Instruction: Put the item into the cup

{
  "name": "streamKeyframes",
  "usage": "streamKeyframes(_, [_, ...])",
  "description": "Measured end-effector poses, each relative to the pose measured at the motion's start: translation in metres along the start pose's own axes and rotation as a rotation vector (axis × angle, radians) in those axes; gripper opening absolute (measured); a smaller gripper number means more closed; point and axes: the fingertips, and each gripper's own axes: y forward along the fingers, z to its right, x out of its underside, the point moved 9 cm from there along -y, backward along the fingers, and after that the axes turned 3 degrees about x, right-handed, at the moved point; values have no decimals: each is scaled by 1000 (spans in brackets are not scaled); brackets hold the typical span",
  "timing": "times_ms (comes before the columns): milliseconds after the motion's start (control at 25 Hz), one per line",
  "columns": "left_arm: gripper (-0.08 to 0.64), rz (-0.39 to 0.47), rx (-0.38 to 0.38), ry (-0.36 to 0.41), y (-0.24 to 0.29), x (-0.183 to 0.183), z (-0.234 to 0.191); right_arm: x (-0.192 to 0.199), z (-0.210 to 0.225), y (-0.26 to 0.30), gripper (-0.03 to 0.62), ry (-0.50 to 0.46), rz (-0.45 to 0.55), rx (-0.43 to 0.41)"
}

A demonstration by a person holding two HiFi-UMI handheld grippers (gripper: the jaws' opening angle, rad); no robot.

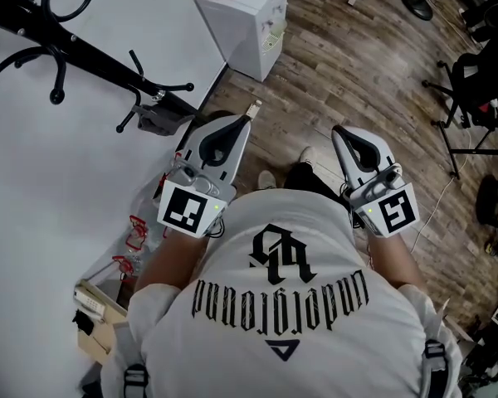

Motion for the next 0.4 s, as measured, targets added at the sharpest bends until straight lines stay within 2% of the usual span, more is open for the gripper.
streamKeyframes(400, [6,2,7,4,-5,-5,-2,-4,-4,5,5,4,7,-2])
